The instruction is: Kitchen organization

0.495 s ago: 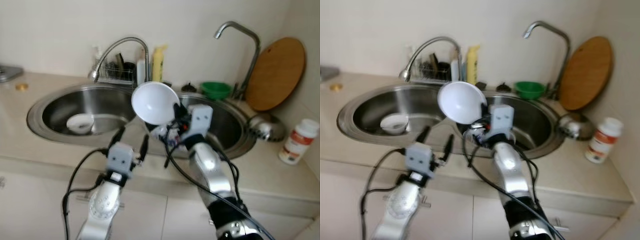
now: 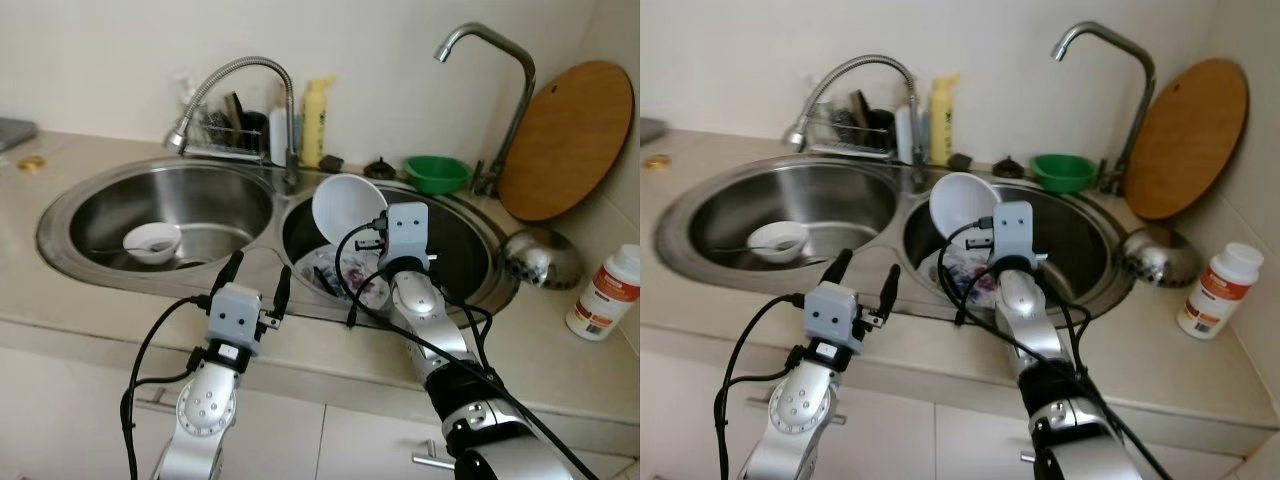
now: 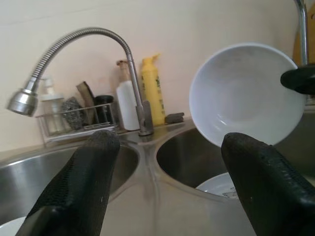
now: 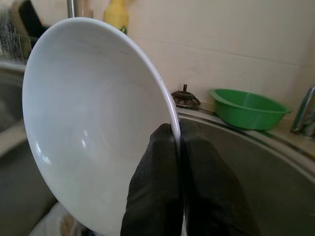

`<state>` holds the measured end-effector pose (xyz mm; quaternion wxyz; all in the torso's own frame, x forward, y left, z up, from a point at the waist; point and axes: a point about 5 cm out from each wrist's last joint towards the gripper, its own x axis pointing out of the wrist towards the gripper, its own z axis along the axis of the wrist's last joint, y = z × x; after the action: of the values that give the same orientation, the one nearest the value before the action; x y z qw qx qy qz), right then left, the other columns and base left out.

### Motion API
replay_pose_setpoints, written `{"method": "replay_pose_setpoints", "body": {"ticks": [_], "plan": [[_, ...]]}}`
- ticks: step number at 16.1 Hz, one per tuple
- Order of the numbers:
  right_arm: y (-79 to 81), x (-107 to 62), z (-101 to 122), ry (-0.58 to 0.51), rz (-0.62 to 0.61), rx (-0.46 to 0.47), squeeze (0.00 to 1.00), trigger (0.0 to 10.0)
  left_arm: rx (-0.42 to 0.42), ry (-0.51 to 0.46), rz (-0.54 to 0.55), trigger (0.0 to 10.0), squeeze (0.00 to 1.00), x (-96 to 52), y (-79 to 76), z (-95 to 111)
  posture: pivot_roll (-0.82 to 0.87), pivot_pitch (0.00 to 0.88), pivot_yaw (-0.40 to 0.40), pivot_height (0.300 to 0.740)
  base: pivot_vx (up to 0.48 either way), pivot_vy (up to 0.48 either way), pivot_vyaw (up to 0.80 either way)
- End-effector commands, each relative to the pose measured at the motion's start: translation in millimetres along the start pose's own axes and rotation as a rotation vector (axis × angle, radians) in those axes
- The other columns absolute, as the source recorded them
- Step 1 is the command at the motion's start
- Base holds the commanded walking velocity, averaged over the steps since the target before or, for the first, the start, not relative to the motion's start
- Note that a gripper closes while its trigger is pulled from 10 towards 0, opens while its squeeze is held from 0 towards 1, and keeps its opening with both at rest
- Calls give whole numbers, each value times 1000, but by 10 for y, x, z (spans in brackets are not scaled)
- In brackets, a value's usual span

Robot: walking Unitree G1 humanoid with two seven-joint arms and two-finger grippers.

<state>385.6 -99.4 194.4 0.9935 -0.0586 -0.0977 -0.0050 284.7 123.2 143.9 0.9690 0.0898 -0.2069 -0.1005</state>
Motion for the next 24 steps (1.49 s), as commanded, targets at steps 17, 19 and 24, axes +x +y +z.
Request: {"method": "replay_pose_setpoints", "body": {"ticks": [17, 19, 24], "plan": [[391, -240, -504, 281, 372, -143, 1000, 10000, 2, 17, -34, 10000, 0, 3, -69, -26, 80, 0, -43, 740, 0, 0, 0], [353, -220, -457, 248, 336, -108, 1000, 10000, 4, 20, -35, 10000, 0, -2, -65, -32, 79, 0, -42, 740, 0, 0, 0], [351, -241, -366, 175, 350, 27, 1000, 10000, 7, 22, -36, 10000, 0, -3, -65, -36, 80, 0, -43, 740, 0, 0, 0]]}}
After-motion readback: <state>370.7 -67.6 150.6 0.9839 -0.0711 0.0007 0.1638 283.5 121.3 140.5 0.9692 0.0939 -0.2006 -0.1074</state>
